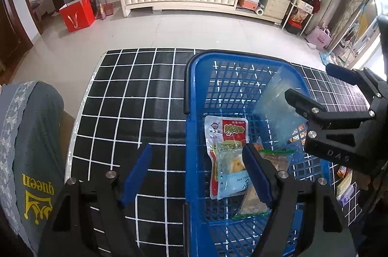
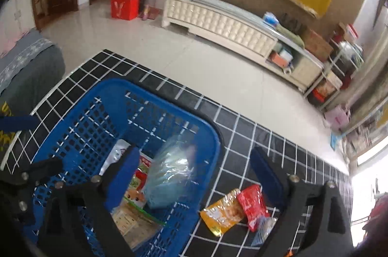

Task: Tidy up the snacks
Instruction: 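Lower the bread bag into the basket and open the right gripper, then move both grippers to the snacks on the mat beside the basket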

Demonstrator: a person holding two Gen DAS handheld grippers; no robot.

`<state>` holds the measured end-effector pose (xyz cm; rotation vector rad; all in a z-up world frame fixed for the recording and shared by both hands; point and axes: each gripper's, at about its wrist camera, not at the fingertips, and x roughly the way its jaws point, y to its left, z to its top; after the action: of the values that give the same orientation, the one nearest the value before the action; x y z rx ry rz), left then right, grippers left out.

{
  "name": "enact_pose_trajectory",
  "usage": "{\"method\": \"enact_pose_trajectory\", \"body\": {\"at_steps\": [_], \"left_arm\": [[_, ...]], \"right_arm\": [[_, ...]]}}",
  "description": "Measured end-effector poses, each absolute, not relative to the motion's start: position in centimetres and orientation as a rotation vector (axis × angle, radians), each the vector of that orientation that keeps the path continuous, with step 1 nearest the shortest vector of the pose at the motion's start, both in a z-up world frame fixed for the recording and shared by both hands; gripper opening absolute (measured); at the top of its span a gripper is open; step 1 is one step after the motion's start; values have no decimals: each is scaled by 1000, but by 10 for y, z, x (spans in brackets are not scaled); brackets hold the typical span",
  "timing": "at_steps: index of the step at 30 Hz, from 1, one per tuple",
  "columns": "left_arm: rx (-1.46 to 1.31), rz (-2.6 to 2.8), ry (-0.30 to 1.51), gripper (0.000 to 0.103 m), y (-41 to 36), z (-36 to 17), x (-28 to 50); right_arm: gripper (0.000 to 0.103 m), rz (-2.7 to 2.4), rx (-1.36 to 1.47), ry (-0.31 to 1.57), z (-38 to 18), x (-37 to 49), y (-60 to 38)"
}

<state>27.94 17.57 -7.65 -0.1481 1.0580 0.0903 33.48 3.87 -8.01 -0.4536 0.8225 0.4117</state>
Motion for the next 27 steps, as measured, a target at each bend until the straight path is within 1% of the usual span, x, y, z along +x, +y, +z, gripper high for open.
{"method": "enact_pose_trajectory", "body": {"at_steps": [6, 12, 27], "left_arm": [[-156, 77, 1028, 75, 171, -63, 265], [-168, 60, 989, 75, 161, -43, 245], [-112, -24, 881, 75, 102, 4, 192]], "right_arm": [[95, 418, -393, 842, -65, 324, 25], [95, 418, -372, 806, -45, 293, 9], [95, 419, -253, 761, -2, 228, -58]]}}
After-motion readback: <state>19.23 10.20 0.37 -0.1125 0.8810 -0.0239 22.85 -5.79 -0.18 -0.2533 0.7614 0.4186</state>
